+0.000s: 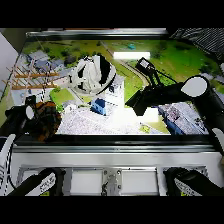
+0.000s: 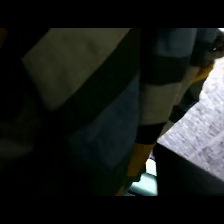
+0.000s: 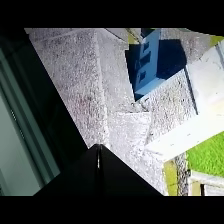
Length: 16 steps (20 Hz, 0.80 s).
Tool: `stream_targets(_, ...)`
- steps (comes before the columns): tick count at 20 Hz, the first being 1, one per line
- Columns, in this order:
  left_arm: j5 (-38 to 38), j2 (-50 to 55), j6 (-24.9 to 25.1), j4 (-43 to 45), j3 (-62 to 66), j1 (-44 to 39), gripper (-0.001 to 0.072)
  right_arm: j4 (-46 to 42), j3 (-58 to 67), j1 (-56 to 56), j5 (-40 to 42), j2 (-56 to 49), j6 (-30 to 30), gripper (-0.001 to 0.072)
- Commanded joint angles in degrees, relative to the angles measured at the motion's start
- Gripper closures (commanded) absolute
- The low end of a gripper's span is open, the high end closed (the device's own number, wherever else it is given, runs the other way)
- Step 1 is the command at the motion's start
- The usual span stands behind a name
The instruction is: Fold the clothes and pants, and hang the long-sleeved shirts on hangers.
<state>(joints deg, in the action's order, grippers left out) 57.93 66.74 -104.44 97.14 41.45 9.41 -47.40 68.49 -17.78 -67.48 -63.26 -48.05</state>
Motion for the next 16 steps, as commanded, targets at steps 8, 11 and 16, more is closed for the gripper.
stream_targets(8, 3.2, -9.1, -0.9, -13.3, 11.0, -15.2, 0.0696, 1.5, 0.0, 0.0, 0.0, 0.0, 0.0, 0.0699)
stream_targets(11, -0.9, -15.1, -1.3, -17.1, 16.4, -29.7, 0.0696, 0.8, 0.0, 0.4, 1.0, 0.0, 0.9, 0.0698)
stream_targets(16, -14.8, -9.4, -4.0, -17.2, 25.0, -47.6, 0.0696, -13.0, 1.4, 9.0, 4.5, 1.8, -11.2, 0.0698)
